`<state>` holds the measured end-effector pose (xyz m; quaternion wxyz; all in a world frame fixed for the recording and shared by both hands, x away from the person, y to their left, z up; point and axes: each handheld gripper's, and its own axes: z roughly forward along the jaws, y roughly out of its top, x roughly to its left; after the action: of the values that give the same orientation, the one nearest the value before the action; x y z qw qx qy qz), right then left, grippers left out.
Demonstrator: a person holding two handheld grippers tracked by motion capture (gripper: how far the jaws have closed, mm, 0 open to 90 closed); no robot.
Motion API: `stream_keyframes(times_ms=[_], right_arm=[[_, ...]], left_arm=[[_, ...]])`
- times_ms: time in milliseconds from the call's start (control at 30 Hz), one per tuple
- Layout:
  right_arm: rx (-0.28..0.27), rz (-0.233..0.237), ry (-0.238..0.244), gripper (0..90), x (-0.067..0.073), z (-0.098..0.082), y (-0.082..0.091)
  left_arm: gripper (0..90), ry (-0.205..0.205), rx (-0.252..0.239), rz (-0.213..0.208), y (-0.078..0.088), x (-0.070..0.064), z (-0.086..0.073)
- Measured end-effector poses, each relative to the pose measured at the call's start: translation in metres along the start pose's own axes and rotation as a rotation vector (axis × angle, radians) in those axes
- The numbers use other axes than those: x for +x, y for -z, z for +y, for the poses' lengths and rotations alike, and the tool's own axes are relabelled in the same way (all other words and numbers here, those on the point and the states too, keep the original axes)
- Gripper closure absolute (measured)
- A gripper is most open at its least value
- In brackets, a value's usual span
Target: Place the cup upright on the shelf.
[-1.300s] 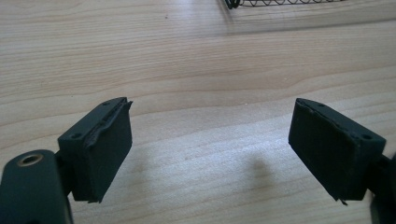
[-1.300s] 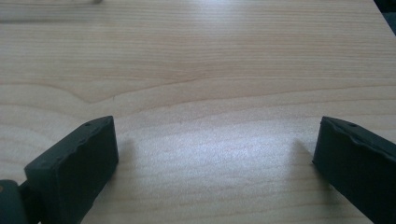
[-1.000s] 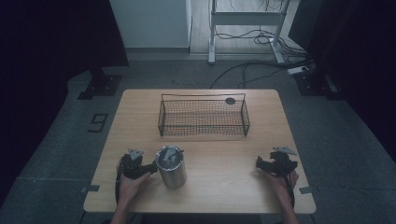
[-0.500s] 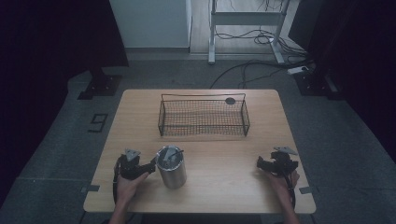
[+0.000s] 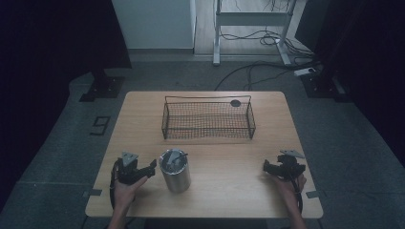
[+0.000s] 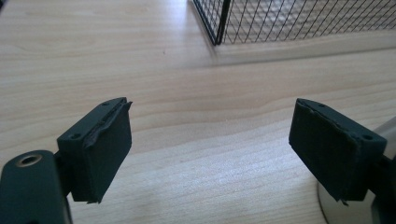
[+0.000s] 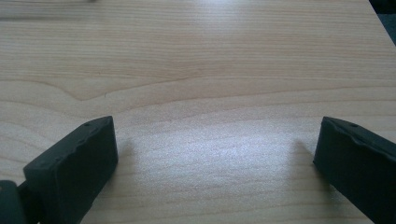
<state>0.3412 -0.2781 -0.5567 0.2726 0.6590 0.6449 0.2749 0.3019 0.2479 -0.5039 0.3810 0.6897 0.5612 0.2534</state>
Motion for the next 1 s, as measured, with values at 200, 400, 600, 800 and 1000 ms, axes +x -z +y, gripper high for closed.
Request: stream_keyframes(times_ms=[200, 400, 600, 800, 1000], right_arm=[[0.0, 0.0, 0.0, 0.0, 0.0, 0.0, 0.0], [0.0, 0.0, -0.001, 0.0, 0.0, 0.0, 0.0], [-0.001, -0.001, -0.001, 0.0, 0.0, 0.0, 0.0], [-0.001, -0.004, -0.002, 0.0, 0.0, 0.0, 0.0], [-0.001, -0.005, -0.002, 0.0, 0.0, 0.0, 0.0]], left_arm=[[13.1, -0.003, -0.019, -0.026, 0.012, -0.001, 0.002], [12.5, -0.002, -0.038, -0.052, 0.023, 0.0, 0.004], [11.7, 0.002, -0.043, -0.093, 0.037, 0.003, 0.003], [9.9, -0.018, -0.04, -0.151, 0.047, 0.002, 0.005], [8.8, -0.041, -0.04, -0.201, 0.055, -0.001, 0.007]])
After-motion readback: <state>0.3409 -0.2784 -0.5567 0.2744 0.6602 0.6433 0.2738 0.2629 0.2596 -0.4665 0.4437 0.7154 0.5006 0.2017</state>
